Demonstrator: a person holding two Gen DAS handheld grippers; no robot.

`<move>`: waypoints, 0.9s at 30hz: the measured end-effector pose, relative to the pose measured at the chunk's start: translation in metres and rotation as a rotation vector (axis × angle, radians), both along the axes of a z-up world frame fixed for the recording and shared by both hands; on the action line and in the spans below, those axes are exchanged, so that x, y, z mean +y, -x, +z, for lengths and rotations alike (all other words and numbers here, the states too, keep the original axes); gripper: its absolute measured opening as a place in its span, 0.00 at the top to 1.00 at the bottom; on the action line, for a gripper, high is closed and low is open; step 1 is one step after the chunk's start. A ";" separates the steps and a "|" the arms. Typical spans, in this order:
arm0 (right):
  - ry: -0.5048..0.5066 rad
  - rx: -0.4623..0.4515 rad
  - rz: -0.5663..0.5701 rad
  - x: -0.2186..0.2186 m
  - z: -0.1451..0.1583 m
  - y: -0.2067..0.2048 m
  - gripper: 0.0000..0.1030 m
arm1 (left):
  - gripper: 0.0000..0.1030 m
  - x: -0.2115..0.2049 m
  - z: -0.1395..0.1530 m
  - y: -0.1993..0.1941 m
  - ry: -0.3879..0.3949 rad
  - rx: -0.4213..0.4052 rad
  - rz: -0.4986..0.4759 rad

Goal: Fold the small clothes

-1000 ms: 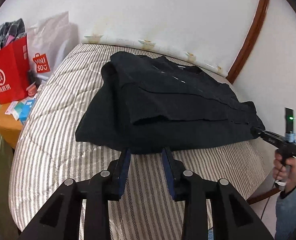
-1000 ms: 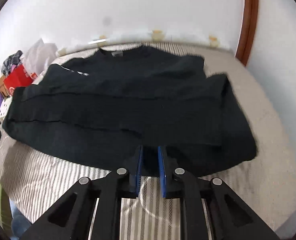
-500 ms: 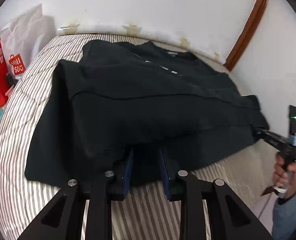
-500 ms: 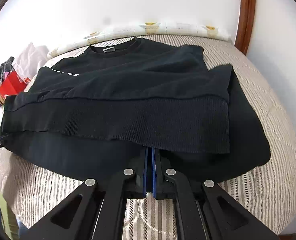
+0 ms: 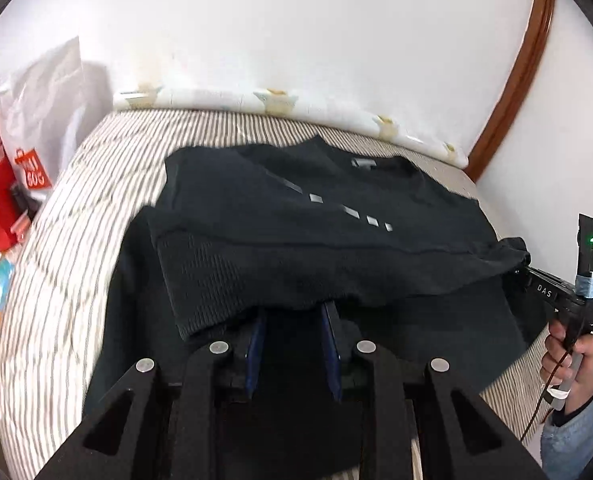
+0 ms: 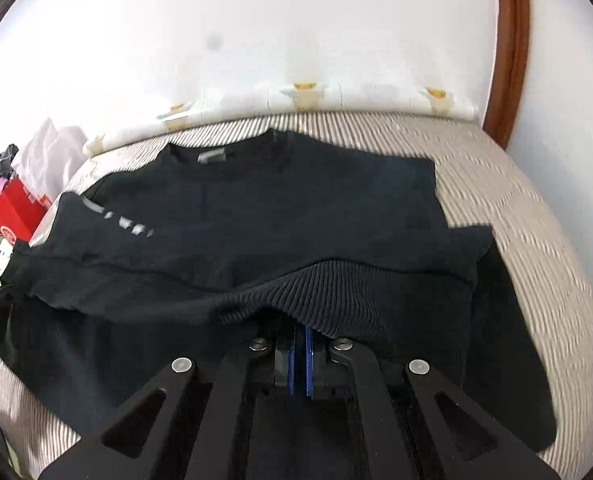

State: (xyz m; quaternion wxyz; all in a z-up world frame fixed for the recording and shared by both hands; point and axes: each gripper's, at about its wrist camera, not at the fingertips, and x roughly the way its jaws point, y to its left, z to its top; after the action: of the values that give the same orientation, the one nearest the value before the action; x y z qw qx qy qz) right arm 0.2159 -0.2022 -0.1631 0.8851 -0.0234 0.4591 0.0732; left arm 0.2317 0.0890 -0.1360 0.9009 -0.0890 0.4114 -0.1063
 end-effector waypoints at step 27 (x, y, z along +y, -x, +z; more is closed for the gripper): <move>0.099 -0.114 0.079 -0.025 0.071 -0.048 0.53 | 0.41 0.047 0.040 -0.044 0.015 -0.134 0.064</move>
State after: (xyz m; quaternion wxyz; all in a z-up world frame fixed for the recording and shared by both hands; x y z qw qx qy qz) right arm 0.2638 -0.2276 -0.0917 0.9039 -0.0893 0.4098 0.0837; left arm 0.2759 0.1357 -0.0956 0.9286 -0.1018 0.3463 -0.0861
